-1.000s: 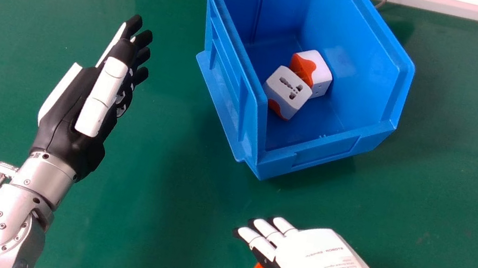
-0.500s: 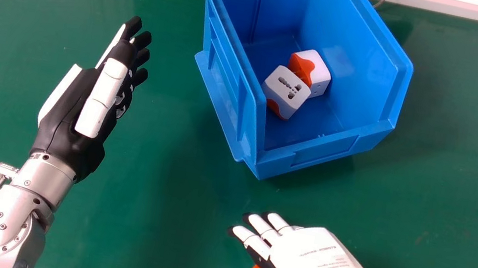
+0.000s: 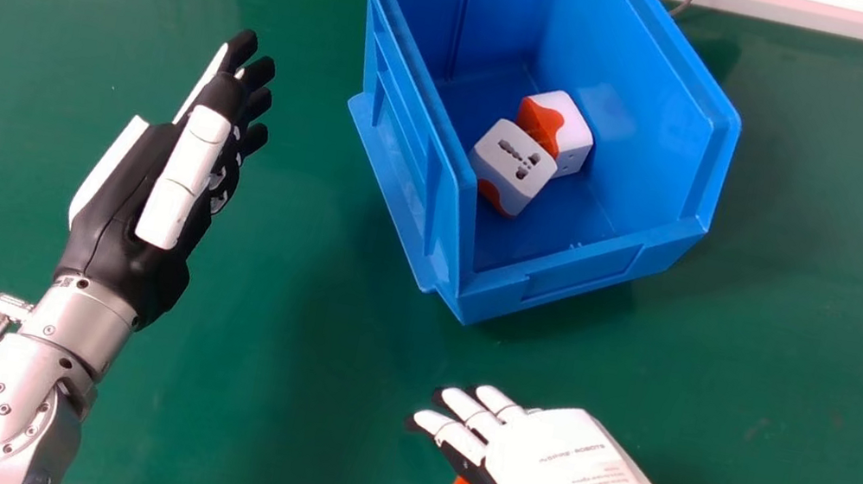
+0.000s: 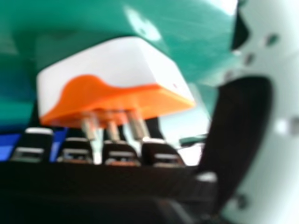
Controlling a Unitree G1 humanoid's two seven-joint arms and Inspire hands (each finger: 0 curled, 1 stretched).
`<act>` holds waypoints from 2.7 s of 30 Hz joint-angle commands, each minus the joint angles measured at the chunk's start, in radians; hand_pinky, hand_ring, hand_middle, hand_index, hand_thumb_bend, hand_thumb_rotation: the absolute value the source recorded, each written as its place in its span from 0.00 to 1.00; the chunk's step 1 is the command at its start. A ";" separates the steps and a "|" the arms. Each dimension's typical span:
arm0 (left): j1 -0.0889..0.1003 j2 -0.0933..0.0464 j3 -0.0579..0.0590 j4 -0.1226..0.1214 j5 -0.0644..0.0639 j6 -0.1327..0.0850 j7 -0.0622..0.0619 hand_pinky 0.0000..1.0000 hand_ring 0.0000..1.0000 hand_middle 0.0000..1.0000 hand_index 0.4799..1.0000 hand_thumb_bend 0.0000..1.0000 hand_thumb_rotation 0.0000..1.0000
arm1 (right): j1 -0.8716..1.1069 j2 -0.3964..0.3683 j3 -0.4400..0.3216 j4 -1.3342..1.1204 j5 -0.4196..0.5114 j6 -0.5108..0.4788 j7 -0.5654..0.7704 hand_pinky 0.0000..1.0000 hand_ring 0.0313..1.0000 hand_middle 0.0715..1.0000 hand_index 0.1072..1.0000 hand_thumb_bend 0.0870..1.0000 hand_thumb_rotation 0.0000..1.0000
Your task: Pick all objects and put in blue box
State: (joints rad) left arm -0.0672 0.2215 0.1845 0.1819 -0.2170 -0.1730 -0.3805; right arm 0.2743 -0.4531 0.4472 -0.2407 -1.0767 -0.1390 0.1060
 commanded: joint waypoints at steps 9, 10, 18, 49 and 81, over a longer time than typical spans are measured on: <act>-0.014 0.004 0.016 0.000 -0.019 -0.025 -0.011 1.00 1.00 1.00 1.00 0.83 0.95 | 0.009 0.017 0.017 0.024 0.026 0.034 -0.002 0.77 0.90 0.90 0.83 0.89 0.06; -0.015 0.003 0.017 0.003 -0.021 -0.026 -0.013 1.00 1.00 1.00 1.00 0.83 0.95 | 0.010 0.017 0.016 0.021 0.023 0.037 -0.003 0.77 0.90 0.90 0.83 0.89 0.06; -0.012 0.006 0.015 -0.008 -0.033 -0.014 -0.017 1.00 1.00 1.00 1.00 0.83 0.94 | 0.011 0.018 0.020 0.016 0.022 0.044 -0.014 0.68 0.80 0.81 0.76 0.81 0.05; -0.010 0.010 0.006 -0.015 -0.022 -0.016 -0.007 1.00 1.00 1.00 1.00 0.83 0.94 | 0.011 0.017 0.033 0.017 0.017 0.070 -0.022 0.48 0.58 0.61 0.58 0.60 0.02; -0.012 0.012 0.009 -0.020 -0.026 -0.008 -0.008 1.00 1.00 1.00 1.00 0.84 0.94 | 0.004 0.020 0.039 0.015 0.024 0.082 -0.032 0.38 0.49 0.52 0.50 0.50 0.01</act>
State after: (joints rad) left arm -0.0675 0.2258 0.1912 0.1812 -0.2364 -0.1711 -0.3864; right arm 0.2585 -0.4259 0.4829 -0.2355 -1.0569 -0.0606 0.0629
